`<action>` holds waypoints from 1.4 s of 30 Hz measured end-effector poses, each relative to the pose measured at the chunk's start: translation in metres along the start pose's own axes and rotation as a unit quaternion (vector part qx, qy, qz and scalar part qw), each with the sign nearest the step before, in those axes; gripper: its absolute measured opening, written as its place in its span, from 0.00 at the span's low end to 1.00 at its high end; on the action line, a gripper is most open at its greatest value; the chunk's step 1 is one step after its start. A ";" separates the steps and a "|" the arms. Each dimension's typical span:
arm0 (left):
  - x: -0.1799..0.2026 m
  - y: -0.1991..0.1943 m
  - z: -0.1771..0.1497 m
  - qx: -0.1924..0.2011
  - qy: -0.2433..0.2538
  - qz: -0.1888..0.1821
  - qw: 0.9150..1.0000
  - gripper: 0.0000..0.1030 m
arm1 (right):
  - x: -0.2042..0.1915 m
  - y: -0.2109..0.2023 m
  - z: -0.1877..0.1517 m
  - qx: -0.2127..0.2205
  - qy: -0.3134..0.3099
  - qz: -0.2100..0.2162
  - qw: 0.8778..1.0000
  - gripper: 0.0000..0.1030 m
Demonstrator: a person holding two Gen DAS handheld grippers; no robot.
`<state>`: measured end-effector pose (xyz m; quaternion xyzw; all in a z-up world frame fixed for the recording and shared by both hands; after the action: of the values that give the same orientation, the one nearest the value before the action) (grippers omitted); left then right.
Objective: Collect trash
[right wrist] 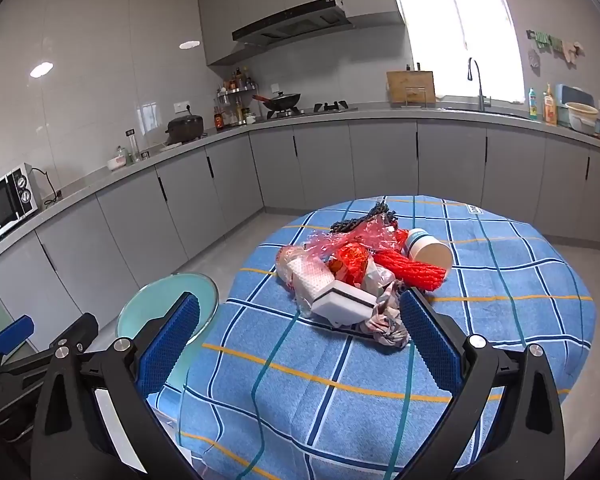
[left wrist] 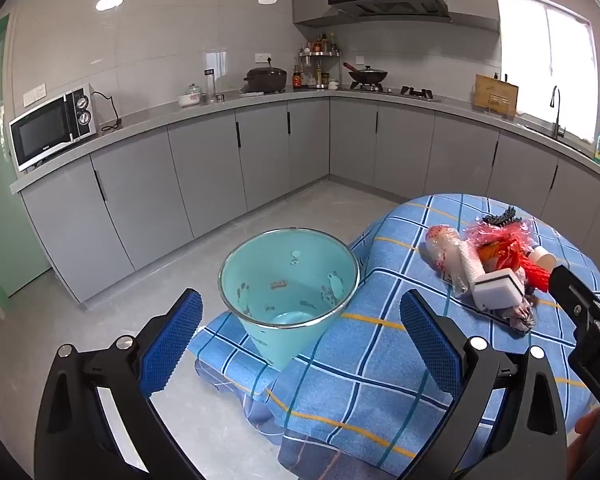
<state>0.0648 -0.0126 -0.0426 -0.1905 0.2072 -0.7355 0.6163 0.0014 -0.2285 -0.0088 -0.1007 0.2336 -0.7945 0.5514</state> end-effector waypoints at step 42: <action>-0.002 0.006 -0.007 -0.004 0.007 -0.009 1.000 0.95 | 0.006 0.001 -0.001 -0.004 0.001 -0.002 1.000 0.96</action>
<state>0.0664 -0.0110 -0.0514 -0.1896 0.2123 -0.7412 0.6079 -0.0001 -0.2341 -0.0111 -0.1023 0.2370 -0.7946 0.5495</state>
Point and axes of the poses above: each gripper's, at about its wrist camera, not at the fingertips, and y roughly the way its jaws point, x to its right, z to its top, the point moved 8 cm from there along y, roughly the way its jaws point, and after that the axes turned 8 degrees about -z, right-handed, at the moved point
